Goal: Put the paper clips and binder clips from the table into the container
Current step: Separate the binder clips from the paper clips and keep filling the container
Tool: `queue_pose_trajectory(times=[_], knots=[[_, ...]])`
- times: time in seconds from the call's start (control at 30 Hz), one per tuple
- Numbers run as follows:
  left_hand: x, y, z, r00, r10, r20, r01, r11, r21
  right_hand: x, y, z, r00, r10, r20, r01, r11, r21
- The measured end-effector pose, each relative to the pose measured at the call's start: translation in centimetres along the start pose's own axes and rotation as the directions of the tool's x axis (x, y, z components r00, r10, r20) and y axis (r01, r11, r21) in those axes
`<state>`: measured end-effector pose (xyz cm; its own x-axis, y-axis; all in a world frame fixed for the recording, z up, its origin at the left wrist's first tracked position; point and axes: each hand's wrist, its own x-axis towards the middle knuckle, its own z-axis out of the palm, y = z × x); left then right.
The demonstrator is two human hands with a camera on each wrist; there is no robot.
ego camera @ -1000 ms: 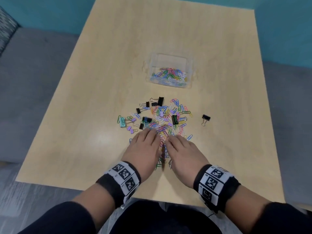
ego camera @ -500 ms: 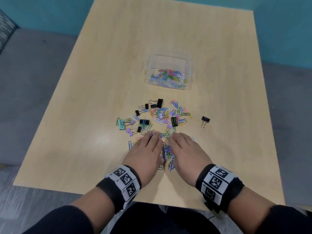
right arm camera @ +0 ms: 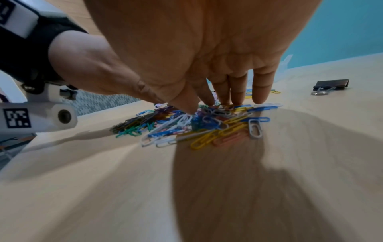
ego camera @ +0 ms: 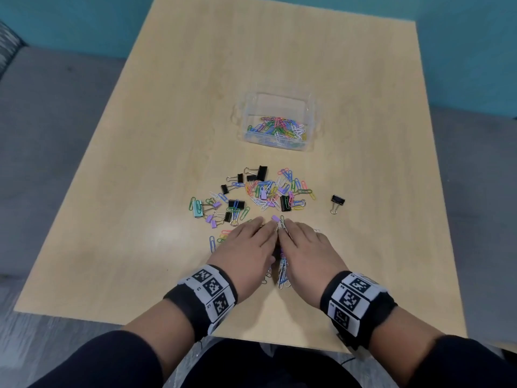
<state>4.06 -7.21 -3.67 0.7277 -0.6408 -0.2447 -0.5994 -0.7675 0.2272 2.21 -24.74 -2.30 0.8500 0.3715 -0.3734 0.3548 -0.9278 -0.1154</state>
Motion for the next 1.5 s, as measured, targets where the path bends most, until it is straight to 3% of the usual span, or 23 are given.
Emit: queue_pose_trajectory(times=[0.13, 0.33, 0.53, 0.6, 0.73, 0.83, 0.97, 1.23, 1.37, 1.5], knots=[[0.9, 0.2, -0.1, 1.0, 0.025, -0.018, -0.025, 0.999, 0.025, -1.1, -0.3, -0.2, 1.0, 0.003, 0.001, -0.003, 1.0, 0.026], [1.6, -0.9, 0.1, 0.999, -0.019, -0.037, 0.015, 0.996, -0.093, -0.6, -0.5, 0.1, 0.999, -0.041, 0.01, 0.041, 0.998, 0.046], [2.4, -0.6, -0.5, 0.994, 0.051, -0.099, -0.06, 0.994, -0.095, -2.2, -1.2, 0.1, 0.993, -0.122, -0.006, 0.122, 0.988, 0.1], [2.9, 0.2, -0.8, 0.991, 0.06, -0.117, -0.068, 0.995, -0.07, -2.9, -0.7, -0.1, 0.996, -0.076, -0.055, 0.083, 0.984, 0.158], [5.0, 3.0, -1.4, 0.993, 0.12, -0.022, -0.121, 0.99, -0.065, -4.0, 1.1, -0.3, 0.992, 0.079, -0.103, -0.052, 0.967, 0.249], [5.9, 3.9, -2.1, 0.995, 0.067, -0.076, -0.069, 0.997, -0.028, -4.1, 2.3, -0.4, 0.982, 0.158, -0.107, -0.127, 0.959, 0.255], [5.9, 2.7, -2.4, 0.997, -0.043, -0.065, 0.044, 0.999, 0.009, -2.9, 2.7, -1.1, 0.982, 0.151, -0.116, -0.125, 0.97, 0.206], [6.9, 2.1, -2.9, 0.998, -0.03, -0.051, 0.035, 0.994, 0.099, -2.1, 3.5, -1.1, 0.967, 0.224, -0.123, -0.207, 0.968, 0.139], [5.4, 1.9, -2.3, 0.998, -0.032, -0.06, 0.035, 0.998, 0.048, -2.3, 5.1, -0.4, 0.956, 0.282, -0.083, -0.266, 0.95, 0.161], [4.3, 2.7, -1.6, 0.998, -0.057, -0.041, 0.054, 0.995, -0.08, -1.9, 5.4, -0.4, 0.969, 0.211, -0.127, -0.193, 0.97, 0.145]])
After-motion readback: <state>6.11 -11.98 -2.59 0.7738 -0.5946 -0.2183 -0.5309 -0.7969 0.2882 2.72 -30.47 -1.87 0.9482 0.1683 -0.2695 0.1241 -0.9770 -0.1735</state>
